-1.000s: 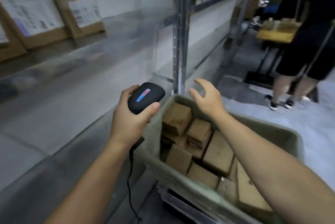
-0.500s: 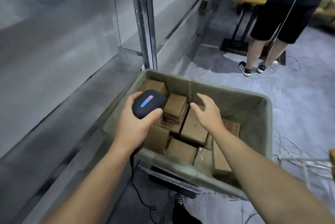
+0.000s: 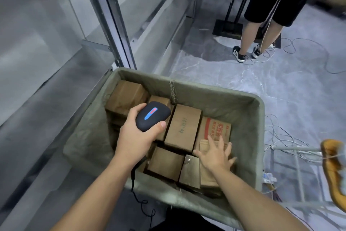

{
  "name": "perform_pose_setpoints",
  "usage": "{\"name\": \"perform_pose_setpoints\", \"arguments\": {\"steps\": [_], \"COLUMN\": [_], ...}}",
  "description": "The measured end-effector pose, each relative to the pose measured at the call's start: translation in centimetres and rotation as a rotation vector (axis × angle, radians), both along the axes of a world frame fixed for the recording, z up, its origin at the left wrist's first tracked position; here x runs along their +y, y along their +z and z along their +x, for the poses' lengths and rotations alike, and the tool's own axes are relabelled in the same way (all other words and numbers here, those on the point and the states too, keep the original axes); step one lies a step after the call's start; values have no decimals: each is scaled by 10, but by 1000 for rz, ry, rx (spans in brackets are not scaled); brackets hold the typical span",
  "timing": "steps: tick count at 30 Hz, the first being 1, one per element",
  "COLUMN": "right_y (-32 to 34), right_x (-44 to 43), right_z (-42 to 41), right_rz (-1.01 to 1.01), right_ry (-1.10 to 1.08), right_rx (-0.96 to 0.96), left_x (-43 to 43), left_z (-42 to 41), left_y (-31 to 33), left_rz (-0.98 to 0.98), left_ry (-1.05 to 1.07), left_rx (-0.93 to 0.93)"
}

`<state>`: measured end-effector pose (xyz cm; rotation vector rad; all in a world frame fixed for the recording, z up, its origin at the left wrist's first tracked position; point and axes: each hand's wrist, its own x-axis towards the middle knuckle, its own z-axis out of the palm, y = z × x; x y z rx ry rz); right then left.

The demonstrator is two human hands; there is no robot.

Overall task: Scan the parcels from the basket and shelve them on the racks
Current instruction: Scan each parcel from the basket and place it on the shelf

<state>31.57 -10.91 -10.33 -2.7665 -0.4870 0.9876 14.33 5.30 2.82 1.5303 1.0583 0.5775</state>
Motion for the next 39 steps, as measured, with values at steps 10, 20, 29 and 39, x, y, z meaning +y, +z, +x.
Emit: {"name": "perform_pose_setpoints", "arguments": {"steps": [10,20,29,39], "right_y": [-14,-1,-23,-7], "right_x": [-6,37,65,54], "right_z": [13,29,12,19], "right_rz": [-20,688,804,702], "right_ry": [-66,-182,-266,-80], "right_rx": [59,178,543,222], "left_x": [3,15,29,29], "left_z": [19,15,-14,-15], "left_y": [-16,-8,-8,-7], "left_rz": [-41,-55,-50,-86], "left_ry": [27,65,150,166], "left_rx": [50,36,61,11]}}
